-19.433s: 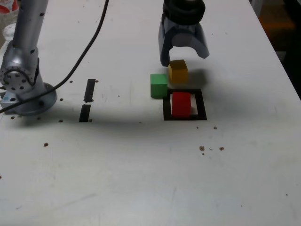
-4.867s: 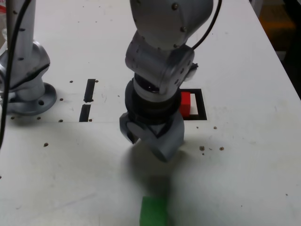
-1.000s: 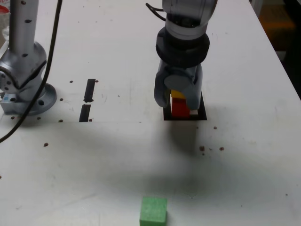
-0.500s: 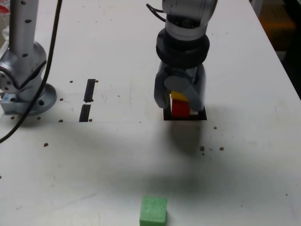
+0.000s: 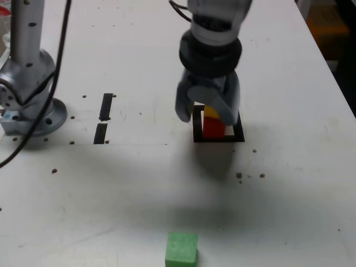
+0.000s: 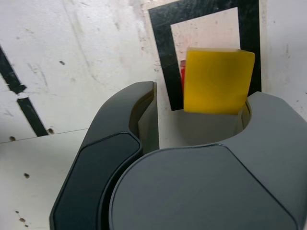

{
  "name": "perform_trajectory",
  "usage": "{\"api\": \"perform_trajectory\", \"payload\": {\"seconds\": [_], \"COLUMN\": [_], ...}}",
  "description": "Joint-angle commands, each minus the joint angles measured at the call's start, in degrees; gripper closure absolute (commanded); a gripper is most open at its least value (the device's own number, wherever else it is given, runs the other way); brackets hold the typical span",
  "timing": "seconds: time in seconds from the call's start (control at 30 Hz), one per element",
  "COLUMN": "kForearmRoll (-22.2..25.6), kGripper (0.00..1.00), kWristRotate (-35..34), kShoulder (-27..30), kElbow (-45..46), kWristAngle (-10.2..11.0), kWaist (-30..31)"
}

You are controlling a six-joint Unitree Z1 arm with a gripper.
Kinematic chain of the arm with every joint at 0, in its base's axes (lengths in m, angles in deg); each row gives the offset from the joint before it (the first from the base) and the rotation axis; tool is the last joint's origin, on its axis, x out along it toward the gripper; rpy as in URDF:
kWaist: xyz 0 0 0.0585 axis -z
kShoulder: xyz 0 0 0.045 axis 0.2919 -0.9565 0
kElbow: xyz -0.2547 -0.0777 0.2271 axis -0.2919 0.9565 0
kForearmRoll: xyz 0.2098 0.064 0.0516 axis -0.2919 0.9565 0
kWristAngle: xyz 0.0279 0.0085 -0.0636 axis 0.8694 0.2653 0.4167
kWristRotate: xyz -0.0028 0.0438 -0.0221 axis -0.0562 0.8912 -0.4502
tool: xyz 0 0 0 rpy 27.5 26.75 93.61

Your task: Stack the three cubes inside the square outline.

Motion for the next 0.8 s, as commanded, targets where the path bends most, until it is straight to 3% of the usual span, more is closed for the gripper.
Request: {"api": "perform_trajectory", "payload": {"seconds": [0.0, 0.23, 0.4, 0.77], "kForearmRoll": [0.8, 2.8, 3.3, 1.5], "kGripper": [0.32, 0.32, 0.32, 0.29], "kWristRotate": [-0.4, -0.5, -0.1, -0.7], "kShoulder": [1.5, 6.5, 8.6, 7.0], "kElbow": [0.2, 0.6, 0.3, -1.7], "kWristAngle": [0.5, 1.6, 1.2, -4.7], "kWaist": [-0.1, 0.2, 1.6, 11.0]}}
